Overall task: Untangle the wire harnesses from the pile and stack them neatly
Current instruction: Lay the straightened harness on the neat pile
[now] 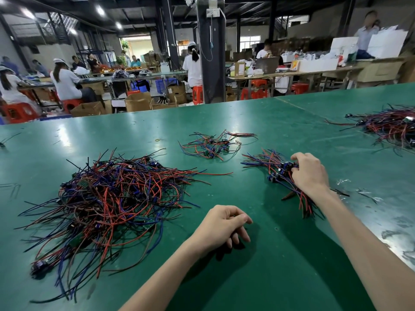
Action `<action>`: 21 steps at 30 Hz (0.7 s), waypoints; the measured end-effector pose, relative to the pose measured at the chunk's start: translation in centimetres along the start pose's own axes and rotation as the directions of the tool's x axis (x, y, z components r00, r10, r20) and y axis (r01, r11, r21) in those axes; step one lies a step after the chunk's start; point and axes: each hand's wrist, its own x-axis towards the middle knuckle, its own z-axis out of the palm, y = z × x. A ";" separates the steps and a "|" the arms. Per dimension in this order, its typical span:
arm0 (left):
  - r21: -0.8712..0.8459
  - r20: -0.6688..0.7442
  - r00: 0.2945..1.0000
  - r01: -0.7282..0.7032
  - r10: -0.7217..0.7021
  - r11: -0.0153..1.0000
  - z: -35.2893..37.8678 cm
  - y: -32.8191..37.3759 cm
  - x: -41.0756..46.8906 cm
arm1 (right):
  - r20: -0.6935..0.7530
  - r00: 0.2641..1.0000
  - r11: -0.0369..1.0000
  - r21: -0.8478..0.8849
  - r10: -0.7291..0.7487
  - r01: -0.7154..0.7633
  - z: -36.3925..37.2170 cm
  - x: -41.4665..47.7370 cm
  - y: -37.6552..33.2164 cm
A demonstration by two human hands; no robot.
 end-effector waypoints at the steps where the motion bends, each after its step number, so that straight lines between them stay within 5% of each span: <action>1: 0.002 -0.003 1.000 0.002 -0.002 1.000 0.0 0.0 0.0 | 0.026 1.000 1.000 -0.013 -0.004 0.004 0.0 -0.1 -0.1; 7: 0.080 0.035 0.999 0.011 -0.014 0.997 -0.3 0.4 -0.4 | 0.068 0.995 0.980 -0.182 -0.069 0.080 -0.1 -1.0 -0.9; 13: 0.228 0.033 0.997 -0.082 0.076 0.970 -2.8 2.8 0.1 | 0.089 0.994 0.988 -0.134 -0.064 0.076 -0.7 -1.0 -0.9; 18: 0.362 -0.229 0.948 -0.126 0.219 0.924 -9.3 4.6 0.8 | -0.048 0.991 0.966 -0.232 -0.127 0.113 -0.3 -1.8 -2.0; 21: 0.549 -0.502 0.805 0.013 0.317 0.836 -15.7 4.6 1.7 | -0.092 0.964 0.956 -0.183 -0.250 0.230 0.5 -2.7 -4.3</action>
